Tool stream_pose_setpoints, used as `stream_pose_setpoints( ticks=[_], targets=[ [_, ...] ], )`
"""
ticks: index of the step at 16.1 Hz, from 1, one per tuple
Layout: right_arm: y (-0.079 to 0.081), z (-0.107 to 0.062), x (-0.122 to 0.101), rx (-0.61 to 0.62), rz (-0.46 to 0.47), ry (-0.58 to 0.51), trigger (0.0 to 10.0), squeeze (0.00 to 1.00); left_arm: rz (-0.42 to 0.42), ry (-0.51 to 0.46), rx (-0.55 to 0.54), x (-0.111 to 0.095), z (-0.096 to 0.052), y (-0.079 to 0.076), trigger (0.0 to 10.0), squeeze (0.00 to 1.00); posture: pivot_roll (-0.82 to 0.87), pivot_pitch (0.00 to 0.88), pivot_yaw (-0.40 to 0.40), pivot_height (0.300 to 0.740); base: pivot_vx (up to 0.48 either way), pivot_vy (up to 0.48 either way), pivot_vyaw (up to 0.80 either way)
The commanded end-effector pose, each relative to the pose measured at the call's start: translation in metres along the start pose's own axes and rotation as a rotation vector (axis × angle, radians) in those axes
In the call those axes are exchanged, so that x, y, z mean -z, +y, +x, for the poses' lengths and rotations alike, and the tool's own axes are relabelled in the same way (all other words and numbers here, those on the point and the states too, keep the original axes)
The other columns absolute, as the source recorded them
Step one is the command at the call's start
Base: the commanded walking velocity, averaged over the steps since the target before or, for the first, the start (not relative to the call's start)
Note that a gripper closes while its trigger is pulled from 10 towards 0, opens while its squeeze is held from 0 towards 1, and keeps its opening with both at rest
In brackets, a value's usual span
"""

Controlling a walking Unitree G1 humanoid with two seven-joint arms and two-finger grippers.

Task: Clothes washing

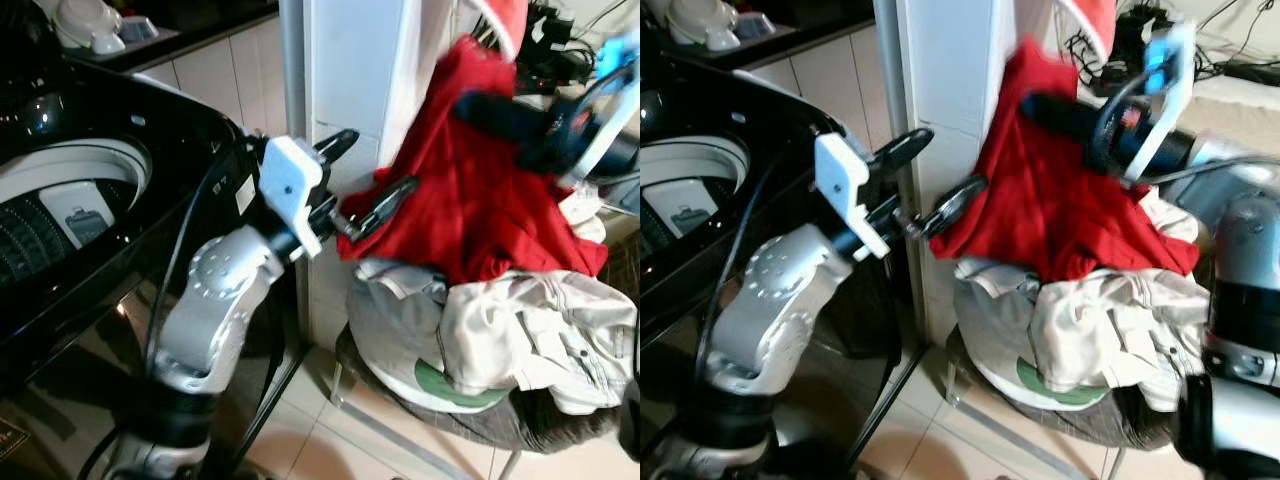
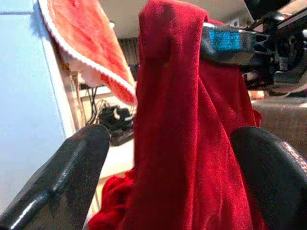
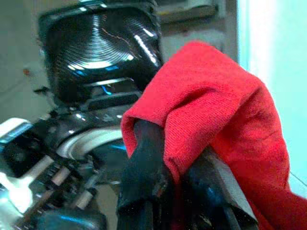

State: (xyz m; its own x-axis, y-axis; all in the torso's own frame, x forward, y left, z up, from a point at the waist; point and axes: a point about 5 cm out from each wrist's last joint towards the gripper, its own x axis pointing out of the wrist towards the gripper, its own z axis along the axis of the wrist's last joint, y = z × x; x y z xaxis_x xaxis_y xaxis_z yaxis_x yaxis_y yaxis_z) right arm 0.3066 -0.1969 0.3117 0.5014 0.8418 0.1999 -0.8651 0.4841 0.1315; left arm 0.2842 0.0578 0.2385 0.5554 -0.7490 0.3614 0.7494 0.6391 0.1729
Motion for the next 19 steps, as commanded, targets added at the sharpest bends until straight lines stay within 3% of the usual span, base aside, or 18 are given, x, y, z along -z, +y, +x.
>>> stream_pose_setpoints(
  ticks=[1, 5, 6, 7, 8, 13, 14, 15, 19],
  targets=[
    [0.013, 0.003, -0.017, -0.066, -0.034, -0.062, 0.0, 0.0, -0.002, -0.035, -0.003, -0.004, 0.008, -0.001, 10.0, 1.0, -0.08, 0.0, 0.003, 0.74, 0.0, 0.0, 0.0],
    [0.027, 0.005, -0.023, -0.146, 0.001, -0.117, 0.0, 0.0, 0.054, -0.088, -0.101, -0.008, 0.02, 0.007, 10.0, 0.96, -0.09, 0.0, 0.008, 0.74, 0.0, 0.0, 0.0],
    [0.03, 0.006, -0.024, -0.155, 0.001, -0.119, 0.0, 0.0, 0.032, -0.103, -0.099, -0.009, 0.021, 0.007, 10.0, 0.41, -0.09, 0.0, 0.007, 0.74, 0.0, 0.0, 0.0],
    [0.032, 0.007, -0.024, -0.167, 0.01, -0.124, 0.0, 0.0, -0.001, -0.121, -0.067, -0.01, 0.022, 0.003, 10.0, 0.17, -0.09, 0.0, 0.007, 0.74, 0.0, 0.0, 0.0],
    [0.038, 0.012, -0.025, -0.201, 0.027, -0.14, 0.0, 0.0, -0.062, -0.142, 0.021, -0.011, 0.023, -0.01, 10.0, 0.0, -0.09, 0.0, 0.008, 0.74, 0.0, 0.0, 0.0],
    [0.046, 0.021, -0.022, -0.226, 0.045, -0.141, 0.0, 0.0, -0.134, -0.157, 0.15, -0.006, 0.023, -0.03, 10.0, 0.0, -0.09, 0.0, 0.003, 0.74, 0.0, 0.0, 0.0],
    [0.045, 0.02, -0.021, -0.212, 0.044, -0.128, 0.0, 0.0, -0.148, -0.154, 0.161, -0.006, 0.022, -0.03, 4.5, 0.0, -0.09, 0.0, 0.003, 0.74, 0.0, 0.0, 0.0],
    [0.044, 0.02, -0.019, -0.199, 0.045, -0.121, 0.0, 0.0, -0.159, -0.148, 0.16, -0.005, 0.02, -0.028, 0.0, 0.0, -0.09, 0.0, 0.004, 0.74, 0.0, 0.0, 0.0],
    [0.042, 0.017, -0.017, -0.163, 0.041, -0.112, 0.0, 0.0, -0.149, -0.152, 0.111, -0.006, 0.014, -0.016, 0.0, 0.0, -0.09, 0.0, 0.004, 0.74, 0.0, 0.0, 0.0]
  ],
)
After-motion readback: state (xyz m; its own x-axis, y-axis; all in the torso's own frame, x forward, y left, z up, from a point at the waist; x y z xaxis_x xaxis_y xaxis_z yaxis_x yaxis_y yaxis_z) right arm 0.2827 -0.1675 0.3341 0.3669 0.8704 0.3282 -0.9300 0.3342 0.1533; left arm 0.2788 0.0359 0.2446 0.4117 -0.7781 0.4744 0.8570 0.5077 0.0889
